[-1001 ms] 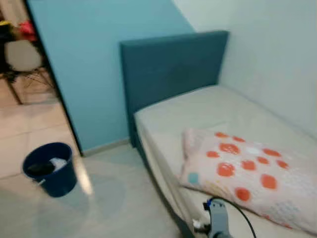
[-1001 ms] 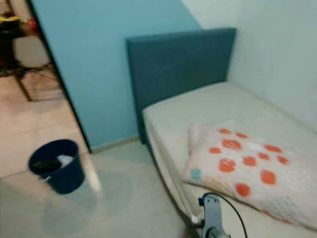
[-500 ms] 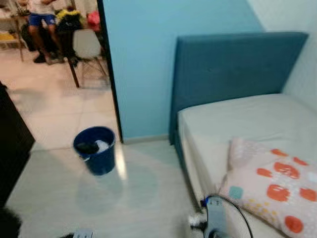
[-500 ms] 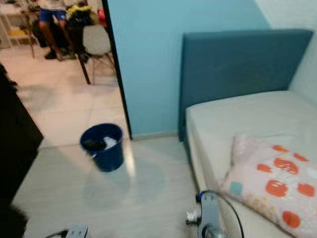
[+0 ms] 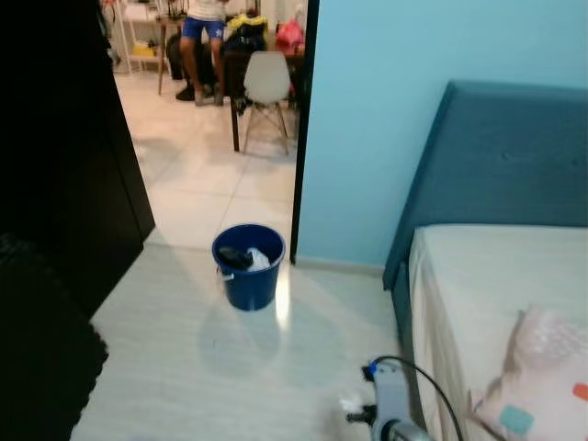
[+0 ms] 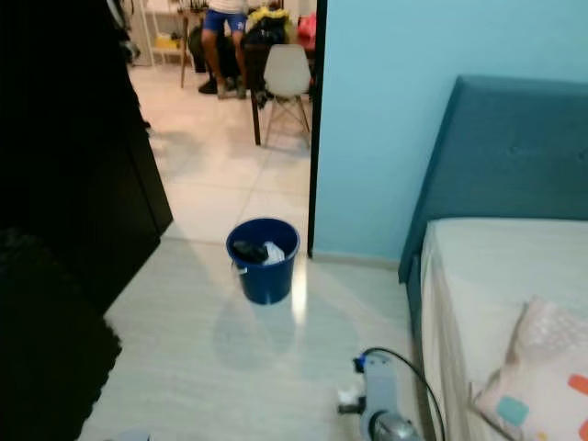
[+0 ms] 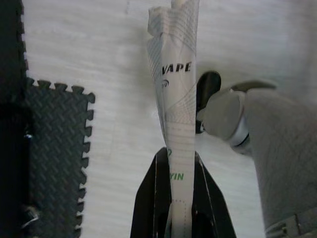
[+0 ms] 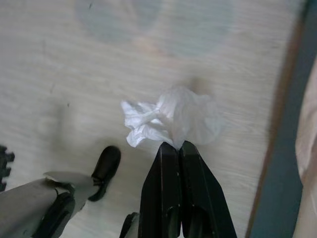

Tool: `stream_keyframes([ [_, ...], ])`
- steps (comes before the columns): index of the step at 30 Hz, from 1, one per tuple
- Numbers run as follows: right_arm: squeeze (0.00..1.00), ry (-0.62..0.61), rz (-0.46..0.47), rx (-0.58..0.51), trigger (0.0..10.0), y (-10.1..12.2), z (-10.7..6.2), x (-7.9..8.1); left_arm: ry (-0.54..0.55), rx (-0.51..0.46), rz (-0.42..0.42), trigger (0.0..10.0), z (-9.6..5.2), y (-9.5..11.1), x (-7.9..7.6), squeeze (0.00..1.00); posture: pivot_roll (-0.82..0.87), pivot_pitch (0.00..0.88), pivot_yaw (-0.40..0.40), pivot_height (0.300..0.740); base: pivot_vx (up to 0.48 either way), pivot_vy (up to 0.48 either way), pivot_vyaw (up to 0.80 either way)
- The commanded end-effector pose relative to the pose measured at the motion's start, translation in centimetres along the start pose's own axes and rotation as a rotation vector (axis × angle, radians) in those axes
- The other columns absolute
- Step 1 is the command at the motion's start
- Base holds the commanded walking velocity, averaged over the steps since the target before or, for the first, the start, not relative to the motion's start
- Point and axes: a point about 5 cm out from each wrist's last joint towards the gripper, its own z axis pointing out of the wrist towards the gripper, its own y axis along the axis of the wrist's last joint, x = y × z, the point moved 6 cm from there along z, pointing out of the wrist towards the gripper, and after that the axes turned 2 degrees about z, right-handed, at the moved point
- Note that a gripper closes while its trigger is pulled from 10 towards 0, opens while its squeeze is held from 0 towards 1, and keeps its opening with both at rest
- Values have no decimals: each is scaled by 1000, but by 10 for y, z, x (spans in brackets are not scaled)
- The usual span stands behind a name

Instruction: Clean up the room

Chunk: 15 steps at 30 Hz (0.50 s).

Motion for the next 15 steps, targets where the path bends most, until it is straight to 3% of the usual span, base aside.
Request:
stream_keyframes([
  [1, 0, -2, -25, 5, 10000, -3, 0, 0, -10, -3, 21, 10000, 1, 1, -6, 0, 27, 35, -37, 740, 480, 0, 0],
  [5, 0, 5, -34, -4, 10000, 0, 0, 3, -29, -12, 23, 10000, 3, 5, -19, 0, 26, 35, -34, 740, 480, 0, 0],
  [10, 0, 25, -53, -13, 10000, 4, 1, 7, -35, -16, 25, 10000, 4, 7, -23, 0, 28, 37, -34, 740, 480, 0, 0],
  [15, 0, 35, -62, -30, 10000, 8, 1, 9, -31, -27, 23, 10000, 4, 11, -17, 0, 30, 40, -34, 740, 480, 0, 780],
])
